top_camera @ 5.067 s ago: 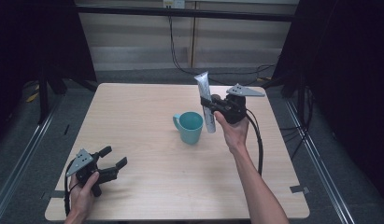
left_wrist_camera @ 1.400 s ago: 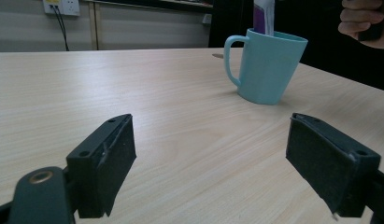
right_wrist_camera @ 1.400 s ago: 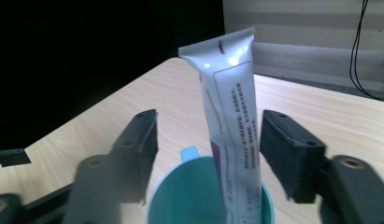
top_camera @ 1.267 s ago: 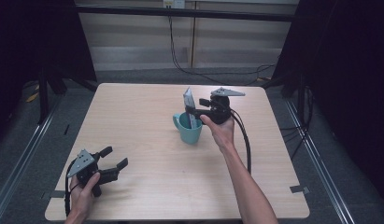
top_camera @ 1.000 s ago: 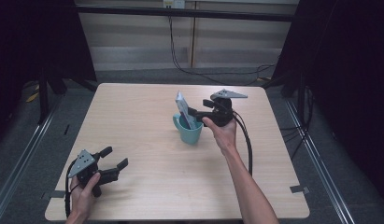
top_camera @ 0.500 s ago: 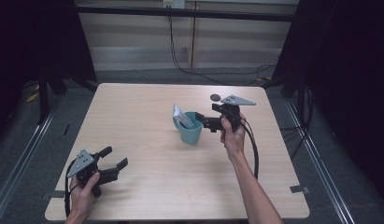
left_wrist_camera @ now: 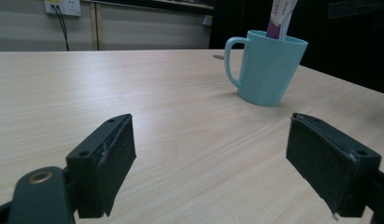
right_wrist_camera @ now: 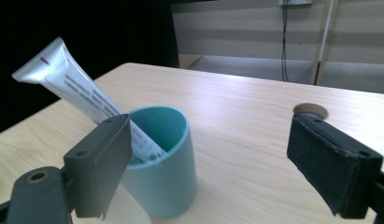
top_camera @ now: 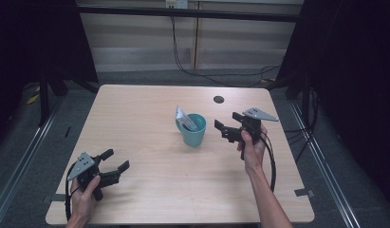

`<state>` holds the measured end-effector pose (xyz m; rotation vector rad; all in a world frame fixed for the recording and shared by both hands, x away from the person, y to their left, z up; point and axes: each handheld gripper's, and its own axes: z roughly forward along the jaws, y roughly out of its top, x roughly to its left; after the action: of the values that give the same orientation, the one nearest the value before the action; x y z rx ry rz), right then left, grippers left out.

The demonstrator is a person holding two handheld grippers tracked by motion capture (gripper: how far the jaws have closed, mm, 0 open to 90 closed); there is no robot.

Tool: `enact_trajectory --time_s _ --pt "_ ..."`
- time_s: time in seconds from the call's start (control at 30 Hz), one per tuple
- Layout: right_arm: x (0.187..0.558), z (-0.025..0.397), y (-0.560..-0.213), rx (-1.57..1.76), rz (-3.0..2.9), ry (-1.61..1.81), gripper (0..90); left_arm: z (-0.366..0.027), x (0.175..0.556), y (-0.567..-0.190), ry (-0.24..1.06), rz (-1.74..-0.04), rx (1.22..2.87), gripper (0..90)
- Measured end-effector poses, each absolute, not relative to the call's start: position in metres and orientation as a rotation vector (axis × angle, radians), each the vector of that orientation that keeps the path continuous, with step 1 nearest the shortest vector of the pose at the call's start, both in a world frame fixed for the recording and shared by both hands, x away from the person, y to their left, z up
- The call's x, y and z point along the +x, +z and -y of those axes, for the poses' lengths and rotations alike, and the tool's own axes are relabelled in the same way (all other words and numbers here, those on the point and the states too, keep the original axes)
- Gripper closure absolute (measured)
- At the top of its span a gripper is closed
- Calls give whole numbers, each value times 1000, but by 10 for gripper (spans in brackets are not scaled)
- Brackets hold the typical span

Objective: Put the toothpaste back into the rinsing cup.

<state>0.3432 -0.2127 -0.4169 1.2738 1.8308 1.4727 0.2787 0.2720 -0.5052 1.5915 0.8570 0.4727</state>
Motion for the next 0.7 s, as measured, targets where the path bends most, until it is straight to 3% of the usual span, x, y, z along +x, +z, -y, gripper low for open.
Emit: enact_trajectory --time_s 0.7 --pt "283 267 -456 1295 -1752 1330 150 -272 279 -505 478 -863 1595 156"
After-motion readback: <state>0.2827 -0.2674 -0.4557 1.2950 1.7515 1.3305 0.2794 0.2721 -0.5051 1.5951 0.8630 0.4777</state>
